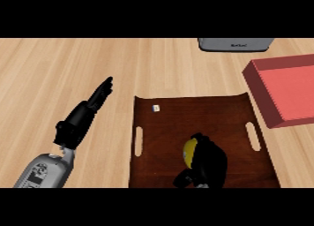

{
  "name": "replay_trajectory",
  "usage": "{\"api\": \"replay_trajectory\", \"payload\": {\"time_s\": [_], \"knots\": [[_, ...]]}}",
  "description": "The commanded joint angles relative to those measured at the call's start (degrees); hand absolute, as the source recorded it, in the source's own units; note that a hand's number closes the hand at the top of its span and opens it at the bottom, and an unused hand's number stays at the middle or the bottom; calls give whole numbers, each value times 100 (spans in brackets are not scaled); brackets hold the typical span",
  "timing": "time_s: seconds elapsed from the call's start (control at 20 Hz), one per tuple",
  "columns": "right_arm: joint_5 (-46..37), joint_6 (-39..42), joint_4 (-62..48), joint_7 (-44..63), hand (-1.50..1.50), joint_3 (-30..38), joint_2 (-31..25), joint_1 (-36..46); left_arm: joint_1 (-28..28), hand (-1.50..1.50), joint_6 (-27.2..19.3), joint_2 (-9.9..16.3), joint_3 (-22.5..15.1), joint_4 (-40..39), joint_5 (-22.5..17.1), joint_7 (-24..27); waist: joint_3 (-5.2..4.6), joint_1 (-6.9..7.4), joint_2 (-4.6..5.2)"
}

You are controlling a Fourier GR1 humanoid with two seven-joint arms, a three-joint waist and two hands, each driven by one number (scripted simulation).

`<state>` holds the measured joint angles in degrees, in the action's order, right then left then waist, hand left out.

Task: Pick the lemon from the tray and place it in the cardboard box

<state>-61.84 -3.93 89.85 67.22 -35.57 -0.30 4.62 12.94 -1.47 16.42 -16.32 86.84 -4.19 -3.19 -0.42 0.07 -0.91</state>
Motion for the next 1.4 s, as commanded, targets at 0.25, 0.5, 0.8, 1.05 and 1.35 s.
{"api": "replay_trajectory", "payload": {"time_s": [0.25, 0.5, 0.8, 1.05, 1.35], "knots": [[-885, 145, -358, 726, 150, -176, 29, 0, 79, 0, 88, -49, 136, 4, 97, -85, 39, -22, 84], [131, 357, 528, -2297, 150, 26, -1920, -364, -35, 0, 49, -38, 168, 40, 121, -64, 51, -83, 61], [489, -105, 1327, -4667, 150, 47, -3716, -365, -54, 0, -28, -115, 171, -36, 127, -98, 68, -221, 23], [1642, -949, 1722, -6266, 150, 1342, -5028, -862, -254, 0, 60, 7, 254, 128, 42, -66, 72, -331, 14], [3690, -931, 2352, -7903, 150, 2726, -6052, -1711, -401, 0, 29, 68, 342, 221, 58, -50, 53, -445, -1]]}}
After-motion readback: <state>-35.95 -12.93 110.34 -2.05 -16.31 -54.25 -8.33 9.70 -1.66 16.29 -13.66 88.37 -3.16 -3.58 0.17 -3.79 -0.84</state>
